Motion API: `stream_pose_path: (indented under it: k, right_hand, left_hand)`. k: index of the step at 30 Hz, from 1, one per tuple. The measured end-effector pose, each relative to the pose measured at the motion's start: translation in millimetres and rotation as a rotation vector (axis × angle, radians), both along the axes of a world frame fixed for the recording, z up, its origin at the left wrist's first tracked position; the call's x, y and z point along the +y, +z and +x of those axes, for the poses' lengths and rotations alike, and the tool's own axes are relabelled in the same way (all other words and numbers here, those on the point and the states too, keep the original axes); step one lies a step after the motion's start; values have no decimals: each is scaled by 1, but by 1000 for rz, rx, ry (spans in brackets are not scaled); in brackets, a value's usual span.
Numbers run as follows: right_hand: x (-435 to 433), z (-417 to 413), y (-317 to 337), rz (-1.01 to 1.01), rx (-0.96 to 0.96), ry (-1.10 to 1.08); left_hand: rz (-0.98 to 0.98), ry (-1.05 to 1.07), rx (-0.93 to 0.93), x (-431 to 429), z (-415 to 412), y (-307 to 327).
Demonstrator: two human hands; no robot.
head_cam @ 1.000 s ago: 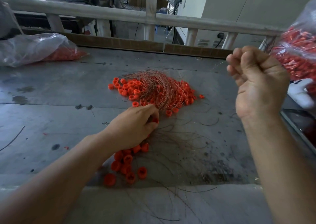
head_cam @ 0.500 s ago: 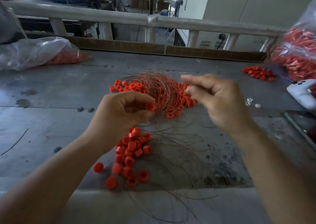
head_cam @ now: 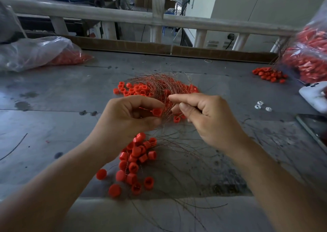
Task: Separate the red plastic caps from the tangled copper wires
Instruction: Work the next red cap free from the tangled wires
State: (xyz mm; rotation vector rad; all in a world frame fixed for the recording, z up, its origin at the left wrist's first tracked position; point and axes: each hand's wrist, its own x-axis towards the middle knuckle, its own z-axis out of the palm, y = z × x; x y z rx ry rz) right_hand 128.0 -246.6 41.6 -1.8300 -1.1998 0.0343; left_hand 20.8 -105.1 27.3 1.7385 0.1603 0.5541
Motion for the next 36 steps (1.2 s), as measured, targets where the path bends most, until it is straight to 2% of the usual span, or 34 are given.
stream_pose_path:
  k: [6,17,23,28,36]
  right_hand:
    - [-1,-3,4,66,107,35]
    - [3,-10,-2,104,103,53]
    - [7,-15,-6,53,116,76]
    - [6,-14,-7,72,115,30]
    - [6,-14,-6,61,101,20]
  left_hand:
    - [-6,-16,9,0,-1,-1]
    - [44,9,-6,-3,-1,1]
    - [107,-24,-29,-6,-2,2]
    - [-42,-118,-49,-5,-2,-2]
    - [-83,-151,-78,-5,-2,-2]
